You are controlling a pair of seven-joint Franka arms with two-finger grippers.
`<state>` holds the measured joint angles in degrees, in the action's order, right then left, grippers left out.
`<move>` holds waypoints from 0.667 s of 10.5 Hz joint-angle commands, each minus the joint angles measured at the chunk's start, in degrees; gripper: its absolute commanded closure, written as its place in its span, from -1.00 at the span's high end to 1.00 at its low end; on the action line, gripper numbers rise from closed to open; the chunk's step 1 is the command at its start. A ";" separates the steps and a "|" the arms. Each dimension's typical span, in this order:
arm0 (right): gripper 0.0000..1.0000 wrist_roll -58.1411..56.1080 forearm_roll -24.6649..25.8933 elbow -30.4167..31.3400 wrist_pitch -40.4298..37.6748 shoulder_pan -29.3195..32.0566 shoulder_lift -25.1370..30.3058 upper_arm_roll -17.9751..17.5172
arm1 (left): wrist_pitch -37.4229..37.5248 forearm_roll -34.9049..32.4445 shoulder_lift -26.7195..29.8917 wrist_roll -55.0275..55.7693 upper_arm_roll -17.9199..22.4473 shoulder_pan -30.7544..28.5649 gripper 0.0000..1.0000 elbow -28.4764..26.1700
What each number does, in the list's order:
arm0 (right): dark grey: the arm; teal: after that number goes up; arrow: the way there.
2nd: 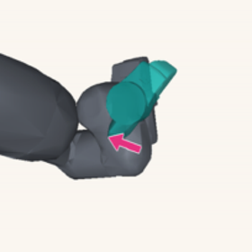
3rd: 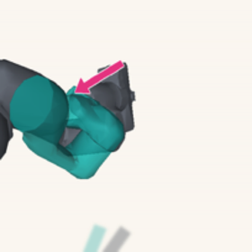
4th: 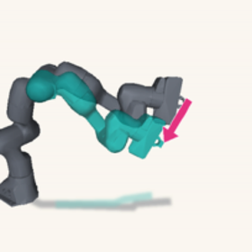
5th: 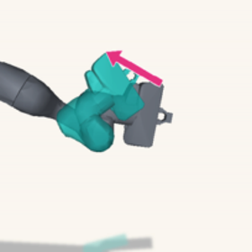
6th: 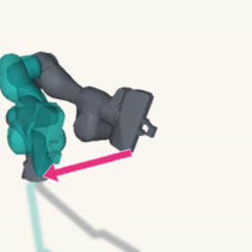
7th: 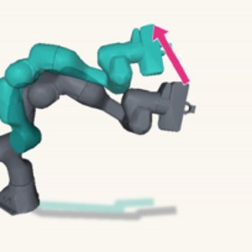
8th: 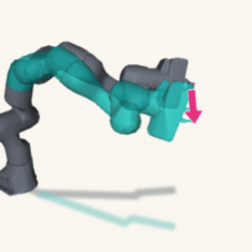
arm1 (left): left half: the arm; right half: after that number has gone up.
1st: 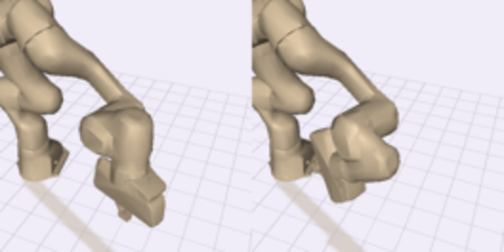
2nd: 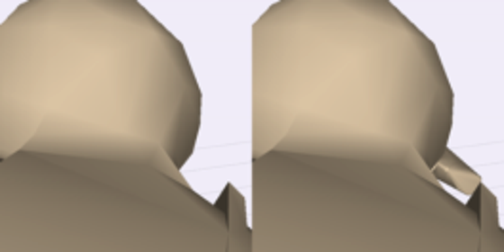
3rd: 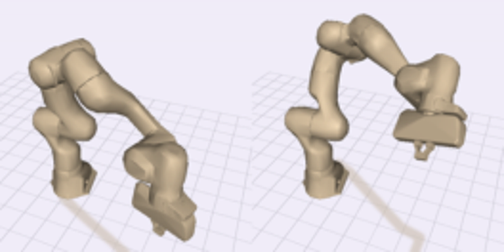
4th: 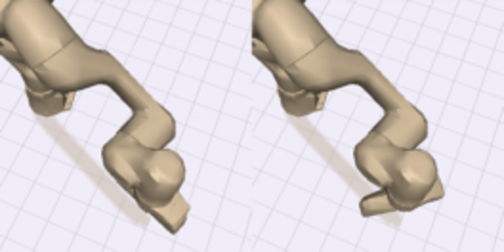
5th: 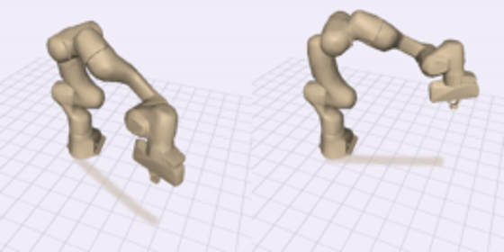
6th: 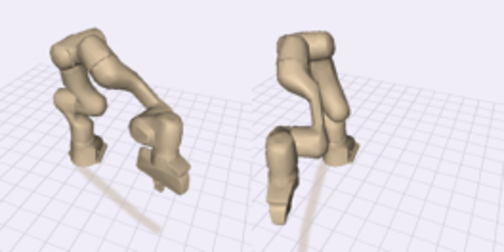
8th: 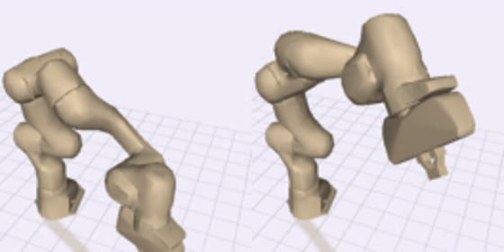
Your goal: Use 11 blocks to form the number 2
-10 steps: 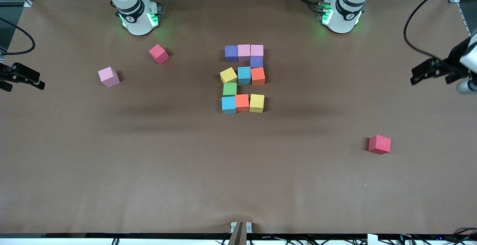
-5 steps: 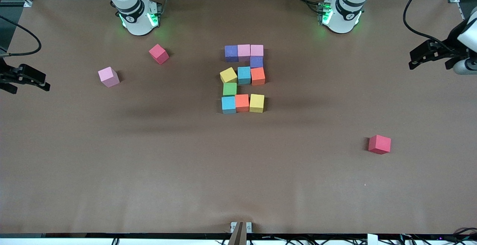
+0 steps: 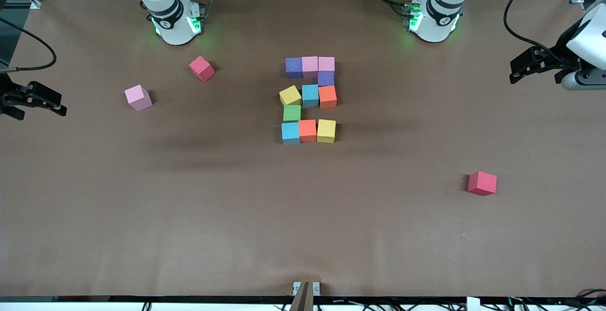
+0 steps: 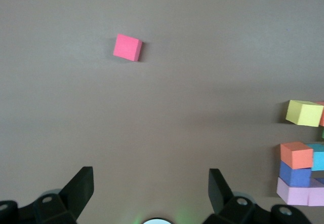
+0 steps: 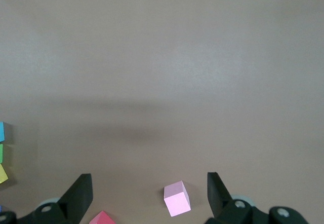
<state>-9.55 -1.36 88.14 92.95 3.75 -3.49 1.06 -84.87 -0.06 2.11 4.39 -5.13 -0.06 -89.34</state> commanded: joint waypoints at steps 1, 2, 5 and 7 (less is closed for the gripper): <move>1.00 0.32 0.57 -0.43 -0.40 -0.06 0.68 -0.35 | -0.56 1.81 0.80 1.85 0.91 0.93 1.00 -1.01; 1.00 0.32 0.57 -0.43 -0.40 -0.06 0.59 -0.35 | -1.34 1.55 0.36 4.12 1.17 1.20 1.00 -1.01; 1.00 0.32 0.57 -0.34 -0.40 -0.06 0.59 -0.44 | -3.55 0.59 -0.08 8.18 1.26 1.72 1.00 -1.01; 1.00 0.32 0.57 -0.34 -0.49 -0.06 0.59 -0.44 | -3.55 0.58 -0.52 8.27 1.26 1.55 1.00 -0.93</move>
<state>-9.55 -1.36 88.02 92.95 3.73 -3.35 0.89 -87.81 0.52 1.60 11.69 -4.73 0.66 -90.10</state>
